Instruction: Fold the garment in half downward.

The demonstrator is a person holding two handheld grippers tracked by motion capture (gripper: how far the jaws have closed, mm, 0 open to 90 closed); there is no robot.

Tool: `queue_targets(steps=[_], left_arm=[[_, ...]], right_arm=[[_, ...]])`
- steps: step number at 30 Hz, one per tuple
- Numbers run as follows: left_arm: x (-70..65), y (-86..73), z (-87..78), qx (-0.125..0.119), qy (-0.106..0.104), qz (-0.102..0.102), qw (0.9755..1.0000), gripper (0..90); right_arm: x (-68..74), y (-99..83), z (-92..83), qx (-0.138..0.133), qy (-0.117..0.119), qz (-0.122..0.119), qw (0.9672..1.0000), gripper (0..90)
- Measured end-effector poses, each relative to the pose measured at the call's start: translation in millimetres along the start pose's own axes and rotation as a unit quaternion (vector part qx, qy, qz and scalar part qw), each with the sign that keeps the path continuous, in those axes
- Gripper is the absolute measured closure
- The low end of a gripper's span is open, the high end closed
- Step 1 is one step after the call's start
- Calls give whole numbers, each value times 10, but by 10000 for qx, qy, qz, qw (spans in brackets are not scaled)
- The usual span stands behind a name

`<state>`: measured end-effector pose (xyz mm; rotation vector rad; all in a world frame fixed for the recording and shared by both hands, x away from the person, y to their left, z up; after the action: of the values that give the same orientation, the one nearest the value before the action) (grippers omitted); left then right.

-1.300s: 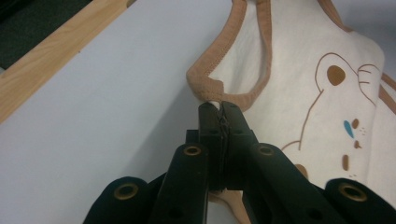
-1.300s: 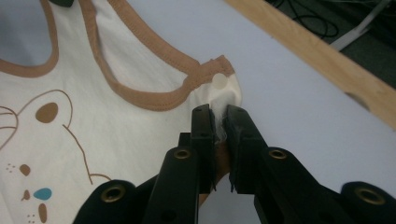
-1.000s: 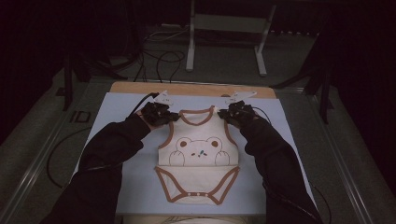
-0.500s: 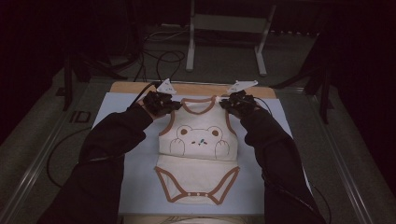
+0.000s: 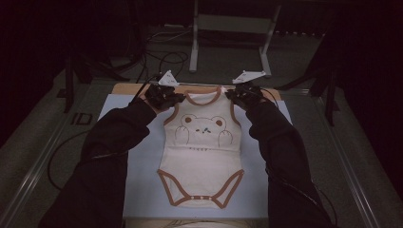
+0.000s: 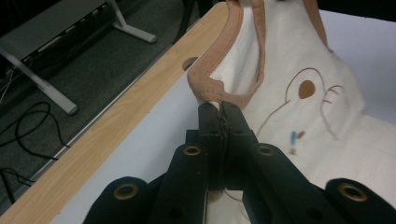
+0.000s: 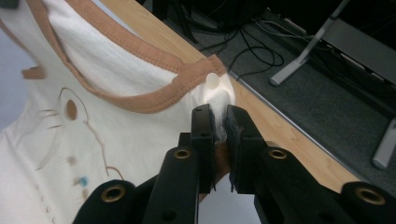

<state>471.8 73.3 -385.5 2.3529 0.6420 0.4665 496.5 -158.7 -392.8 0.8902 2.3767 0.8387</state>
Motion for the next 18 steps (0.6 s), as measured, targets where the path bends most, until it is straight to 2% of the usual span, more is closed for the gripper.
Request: queue_targets(steps=[8,11,18], left_arm=[[-14,-56,-13,-44,1,-42,10000,896],[-81,-104,-24,-97,-123,-58,9999,896],[-272,-223,-88,-144,-351,71,9993,896]], right_arm=[[56,-7,-1,-74,-48,-18,10000,824],[113,-34,-40,-153,7,3,9999,824],[318,-202,-128,-207,59,-150,9997,824]])
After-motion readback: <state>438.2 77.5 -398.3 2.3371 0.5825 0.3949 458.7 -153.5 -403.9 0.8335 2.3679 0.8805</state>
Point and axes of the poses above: each handheld gripper's, and its own axes: z roughly forward along the jaws, y roughly out of its top, x roughly to its left, the point moved 6 cm from there along z, roughly forward along the jaws, and after that the axes turned 9 degrees about x, right-handed, at the moved point
